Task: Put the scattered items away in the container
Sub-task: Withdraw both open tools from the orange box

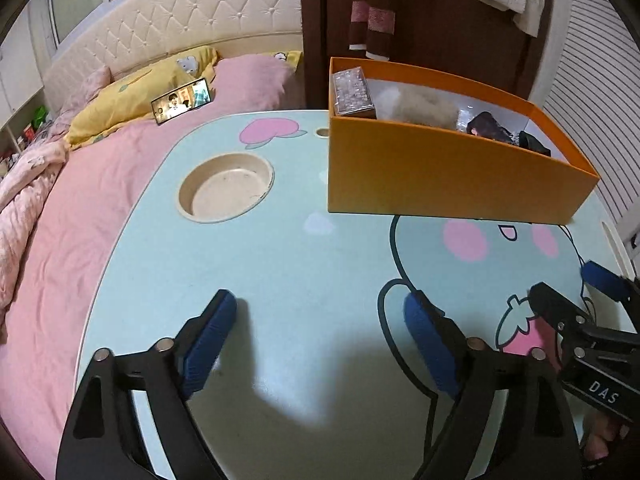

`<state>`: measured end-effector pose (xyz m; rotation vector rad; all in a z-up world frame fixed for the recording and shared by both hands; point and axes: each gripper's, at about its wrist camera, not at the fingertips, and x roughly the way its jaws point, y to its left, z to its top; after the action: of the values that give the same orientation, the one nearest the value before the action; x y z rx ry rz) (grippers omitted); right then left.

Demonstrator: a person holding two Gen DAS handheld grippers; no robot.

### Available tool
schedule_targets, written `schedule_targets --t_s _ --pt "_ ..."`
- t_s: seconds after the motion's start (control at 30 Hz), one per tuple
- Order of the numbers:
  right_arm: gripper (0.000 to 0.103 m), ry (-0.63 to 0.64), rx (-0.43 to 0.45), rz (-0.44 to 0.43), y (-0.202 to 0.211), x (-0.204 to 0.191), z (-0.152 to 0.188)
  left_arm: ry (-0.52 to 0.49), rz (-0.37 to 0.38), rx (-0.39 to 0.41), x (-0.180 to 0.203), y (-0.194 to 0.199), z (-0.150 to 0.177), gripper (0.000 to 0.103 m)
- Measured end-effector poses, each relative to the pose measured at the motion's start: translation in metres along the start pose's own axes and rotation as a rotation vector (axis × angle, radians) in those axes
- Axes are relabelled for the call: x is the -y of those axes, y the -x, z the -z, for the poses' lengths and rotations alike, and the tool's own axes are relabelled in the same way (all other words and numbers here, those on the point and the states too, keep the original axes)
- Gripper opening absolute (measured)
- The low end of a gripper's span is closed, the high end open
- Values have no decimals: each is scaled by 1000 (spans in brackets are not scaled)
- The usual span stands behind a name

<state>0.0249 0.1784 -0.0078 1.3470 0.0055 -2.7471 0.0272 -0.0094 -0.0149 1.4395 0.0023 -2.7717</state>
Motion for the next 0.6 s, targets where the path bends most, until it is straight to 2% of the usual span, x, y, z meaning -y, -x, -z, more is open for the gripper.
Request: schedule_targets --t_s 0.1,0.6 --pt "102 -4 -14 19 -3 1 -1 -6 7 -12 0 -3 -3 103" --pt "103 35 -4 -2 -1 -8 6 -11 16 -5 0 -6 -2 103"
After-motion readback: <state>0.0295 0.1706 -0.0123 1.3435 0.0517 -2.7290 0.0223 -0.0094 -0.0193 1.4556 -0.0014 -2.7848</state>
